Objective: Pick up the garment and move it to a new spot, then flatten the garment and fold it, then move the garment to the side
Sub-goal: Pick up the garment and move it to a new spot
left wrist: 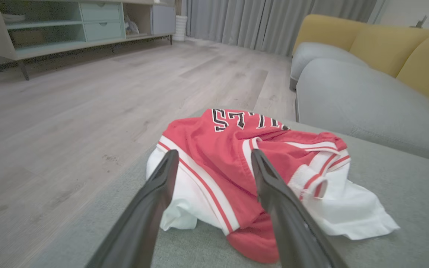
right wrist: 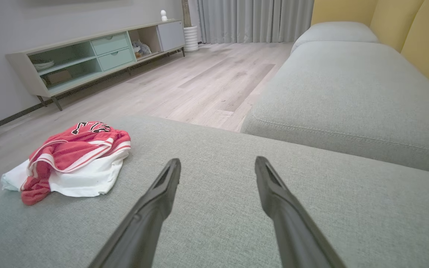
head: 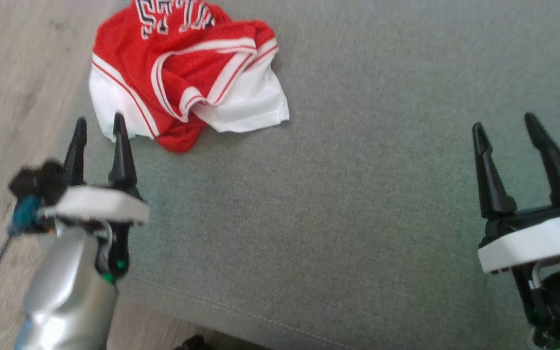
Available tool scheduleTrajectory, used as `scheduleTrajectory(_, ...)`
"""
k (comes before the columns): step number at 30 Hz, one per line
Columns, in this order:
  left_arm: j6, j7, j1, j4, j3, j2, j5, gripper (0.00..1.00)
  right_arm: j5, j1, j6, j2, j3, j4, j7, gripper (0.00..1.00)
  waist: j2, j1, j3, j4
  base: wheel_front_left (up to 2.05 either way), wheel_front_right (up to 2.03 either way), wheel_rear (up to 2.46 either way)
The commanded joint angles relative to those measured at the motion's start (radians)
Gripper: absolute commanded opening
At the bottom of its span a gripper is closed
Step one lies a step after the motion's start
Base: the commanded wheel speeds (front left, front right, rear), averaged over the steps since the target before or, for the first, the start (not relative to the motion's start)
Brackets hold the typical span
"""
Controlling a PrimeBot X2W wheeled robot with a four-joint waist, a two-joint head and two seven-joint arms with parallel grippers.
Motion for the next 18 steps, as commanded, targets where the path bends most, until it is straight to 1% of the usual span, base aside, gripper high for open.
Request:
scheduleTrajectory(1, -0.013, 0.016, -0.064, 0.011, 0.046, 0.032, -0.007, 1.00, -0.009, -0.034, -0.001, -0.015, 0.026, -0.049, 0.010, 1.00, 0.0000, -0.0003, 0.079, -0.002, 0.00, 0.00, 0.00)
scheduleTrajectory(4, -0.052, 0.079, -0.169, 0.135, 0.042, 0.043, -0.039, 1.00, -0.017, -0.050, -0.001, -0.022, 0.022, -0.068, 0.025, 1.00, 0.0000, -0.0003, 0.129, -0.016, 0.00, 0.00, 0.00)
scheduleTrajectory(7, -0.078, 0.163, -0.266, 0.269, 0.034, 0.055, -0.074, 1.00, -0.020, -0.060, -0.001, -0.025, 0.017, -0.079, 0.032, 1.00, 0.0000, -0.0003, 0.165, -0.028, 0.00, 0.00, 0.00)
scheduleTrajectory(10, -0.094, 0.250, -0.342, 0.397, 0.021, 0.070, -0.106, 1.00, -0.018, -0.070, -0.001, -0.026, 0.017, -0.081, 0.032, 1.00, 0.0000, -0.0003, 0.184, -0.044, 0.00, 0.00, 0.00)
scheduleTrajectory(14, -0.102, 0.367, -0.400, 0.533, -0.003, 0.092, -0.133, 1.00, -0.011, -0.079, -0.001, -0.023, 0.012, -0.075, 0.024, 1.00, 0.0000, -0.0003, 0.187, -0.062, 0.00, 0.00, 0.00)
scheduleTrajectory(15, -0.103, 0.396, -0.409, 0.557, -0.011, 0.097, -0.137, 0.85, -0.009, -0.080, -0.001, -0.022, 0.009, -0.072, 0.021, 1.00, 0.0000, -0.0003, 0.185, -0.065, 0.00, 0.00, 0.00)
scheduleTrajectory(16, -0.104, 0.405, -0.418, 0.570, -0.017, 0.102, -0.140, 0.13, -0.007, -0.080, -0.001, -0.021, 0.007, -0.069, 0.018, 1.00, 0.0000, -0.0003, 0.181, -0.068, 0.00, 0.00, 0.00)
scheduleTrajectory(17, -0.104, 0.405, -0.423, 0.581, -0.026, 0.108, -0.137, 0.00, -0.004, -0.079, -0.001, -0.020, 0.004, -0.064, 0.014, 1.00, 0.0000, -0.0003, 0.176, -0.069, 0.00, 0.00, 0.00)
scheduleTrajectory(18, -0.104, 0.392, -0.428, 0.587, -0.033, 0.116, -0.132, 0.00, -0.003, -0.077, -0.001, -0.019, 0.002, -0.059, 0.010, 1.00, 0.0000, -0.0003, 0.168, -0.070, 0.00, 0.00, 0.00)
